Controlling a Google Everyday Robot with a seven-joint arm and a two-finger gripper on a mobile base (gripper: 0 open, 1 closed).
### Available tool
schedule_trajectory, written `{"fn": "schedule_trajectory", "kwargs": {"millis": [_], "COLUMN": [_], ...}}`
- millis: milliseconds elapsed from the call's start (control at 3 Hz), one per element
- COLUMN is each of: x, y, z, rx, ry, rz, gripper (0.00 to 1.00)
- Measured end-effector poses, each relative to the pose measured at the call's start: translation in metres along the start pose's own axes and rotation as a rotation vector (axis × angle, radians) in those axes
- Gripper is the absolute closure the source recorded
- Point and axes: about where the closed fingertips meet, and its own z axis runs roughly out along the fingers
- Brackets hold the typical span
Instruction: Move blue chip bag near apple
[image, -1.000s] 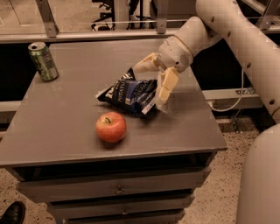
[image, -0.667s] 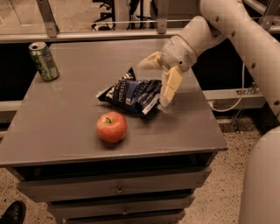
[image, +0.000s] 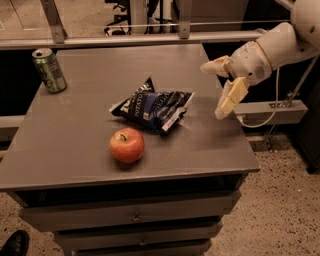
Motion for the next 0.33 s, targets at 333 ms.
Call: {"fn": "schedule_trajectory", "kwargs": {"millis": [333], "x": [0.0009], "y": [0.0002], "z": [-0.0007], "rx": [0.002], "ry": [0.0], "rz": [0.002], "gripper": [0.0]}}
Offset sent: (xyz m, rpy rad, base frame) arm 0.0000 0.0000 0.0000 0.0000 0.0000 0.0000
